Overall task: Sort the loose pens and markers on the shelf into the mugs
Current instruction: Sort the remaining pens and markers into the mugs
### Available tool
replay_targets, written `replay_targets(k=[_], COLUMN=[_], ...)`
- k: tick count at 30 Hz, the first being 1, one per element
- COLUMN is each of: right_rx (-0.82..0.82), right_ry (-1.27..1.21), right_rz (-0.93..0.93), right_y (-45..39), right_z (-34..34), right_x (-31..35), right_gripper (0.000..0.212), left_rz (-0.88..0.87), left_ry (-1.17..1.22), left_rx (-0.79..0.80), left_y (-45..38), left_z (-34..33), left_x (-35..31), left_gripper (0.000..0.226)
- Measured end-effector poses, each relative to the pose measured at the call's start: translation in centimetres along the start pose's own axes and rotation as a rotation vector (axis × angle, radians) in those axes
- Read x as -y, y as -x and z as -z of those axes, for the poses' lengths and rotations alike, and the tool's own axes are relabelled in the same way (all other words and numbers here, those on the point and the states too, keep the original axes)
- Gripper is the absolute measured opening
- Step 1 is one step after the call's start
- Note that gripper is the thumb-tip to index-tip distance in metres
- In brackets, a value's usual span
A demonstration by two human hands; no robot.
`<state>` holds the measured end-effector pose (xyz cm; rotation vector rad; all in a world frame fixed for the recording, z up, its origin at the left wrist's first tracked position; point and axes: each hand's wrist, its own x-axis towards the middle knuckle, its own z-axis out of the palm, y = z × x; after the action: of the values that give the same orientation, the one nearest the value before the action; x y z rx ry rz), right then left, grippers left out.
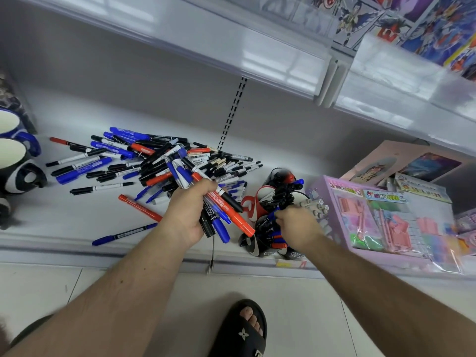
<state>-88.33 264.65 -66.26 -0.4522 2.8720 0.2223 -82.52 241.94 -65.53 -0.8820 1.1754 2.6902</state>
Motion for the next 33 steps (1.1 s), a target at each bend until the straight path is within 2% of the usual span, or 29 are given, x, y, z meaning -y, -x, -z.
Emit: replay_targets(k=[1,5,8,11,13,15,17,18,20,22,24,26,30,33], right_rx=[0.019,0.069,0.071,0.144,0.024,-0.162,-0.118,-0.061,-0.01,-0.04,-0.095,-0.107,-0.116,-0.151], right_ry=[0.05,0.191,0.209,0.144,-0.099,-0.505,-0.938,-1.057,-1.055,-0.935,-0.924,-1.0,-1.229,-1.418], right_rz=[0.024,0.124,0.103,0.072,0.019,-0.058,-0.183,-0.203,-0.113,-0.047,-0.064,-0.102,-0.225,-0.31], right_y=[-0.2,-0.7,-1.1,-0.6,0.6,2.5,5.0,6.5,8.9,10.1,10.5,10.8,12.0,13.1], right_z=[-0.7,-2.4,-2.1,-0.8,0.9,3.3,6.2,7.4,8.6,8.7,8.5,8.2,7.8,8.5], right_x=[0.6,1.4,1.2,1.3,2.3,3.9,6.1,7.2,8.9,10.0,10.4,10.5,10.8,10.9], right_gripper=[0.017,0.037,0.039,0.044,0.04,0.026,0.034,0.039,0.043,0.042,0.029,0.024,0.03,0.03], left_rz=[0.009,0.04,0.051,0.06,0.048,0.027,0.004,0.001,0.02,0.053,0.073,0.083,0.082,0.073], left_ry=[-0.007,-0.052,-0.085,-0.119,-0.143,-0.179,-0.241,-0.263,-0.253,-0.203,-0.177,-0.157,-0.141,-0.098], left_rx=[0.02,0.099,0.154,0.199,0.241,0.278,0.28,0.274,0.258,0.218,0.195,0.195,0.203,0.144], left_y=[0.1,0.6,1.2,2.1,2.8,3.6,4.4,4.8,5.7,6.6,7.4,8.0,9.2,9.7], left_z=[0.2,0.7,0.7,0.6,0.4,0.2,0.0,-0.1,-0.5,-0.8,-1.0,-1.0,-0.7,0.0], left_x=[-0.1,-0.5,-1.0,-1.4,-1.6,-1.7,-1.7,-1.6,-1.5,-1.5,-1.6,-1.7,-2.0,-2.5], left_gripper=[0.004,0.004,0.005,0.006,0.008,0.008,0.008,0.007,0.008,0.011,0.013,0.014,0.007,0.007])
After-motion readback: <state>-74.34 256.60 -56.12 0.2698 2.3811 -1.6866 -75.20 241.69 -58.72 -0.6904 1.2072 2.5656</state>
